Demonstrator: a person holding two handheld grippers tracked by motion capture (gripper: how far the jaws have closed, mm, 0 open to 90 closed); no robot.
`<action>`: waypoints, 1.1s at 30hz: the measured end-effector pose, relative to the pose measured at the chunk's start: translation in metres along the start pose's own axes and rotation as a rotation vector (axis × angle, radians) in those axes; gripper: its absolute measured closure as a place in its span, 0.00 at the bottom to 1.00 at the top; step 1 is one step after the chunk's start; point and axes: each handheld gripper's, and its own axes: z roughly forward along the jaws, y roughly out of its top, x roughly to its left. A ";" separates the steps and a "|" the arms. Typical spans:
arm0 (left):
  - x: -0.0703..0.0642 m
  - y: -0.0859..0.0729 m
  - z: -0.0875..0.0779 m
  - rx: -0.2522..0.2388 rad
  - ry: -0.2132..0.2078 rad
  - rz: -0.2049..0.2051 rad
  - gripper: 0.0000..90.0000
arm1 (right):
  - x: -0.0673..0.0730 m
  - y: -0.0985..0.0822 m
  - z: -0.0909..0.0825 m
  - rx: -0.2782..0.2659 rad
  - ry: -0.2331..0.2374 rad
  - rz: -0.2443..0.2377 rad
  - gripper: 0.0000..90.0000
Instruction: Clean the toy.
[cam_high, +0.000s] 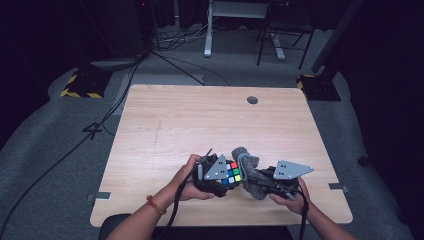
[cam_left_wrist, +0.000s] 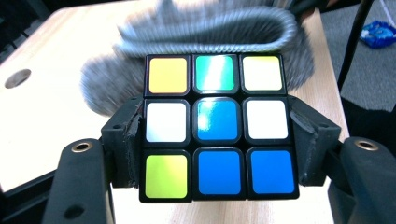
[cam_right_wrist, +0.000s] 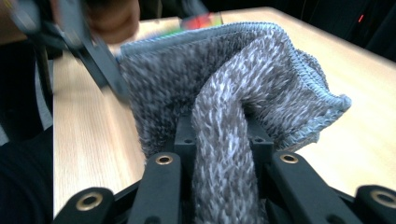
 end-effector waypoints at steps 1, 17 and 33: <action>0.000 0.000 -0.001 -0.009 -0.003 -0.004 0.37 | -0.001 -0.002 0.002 0.012 0.006 0.008 0.82; 0.001 0.002 -0.007 -0.037 -0.002 0.003 0.37 | 0.001 0.001 -0.004 -0.029 -0.008 0.007 0.82; -0.002 -0.003 0.010 0.058 0.026 0.015 0.36 | 0.003 0.007 -0.011 -0.090 0.007 -0.001 0.82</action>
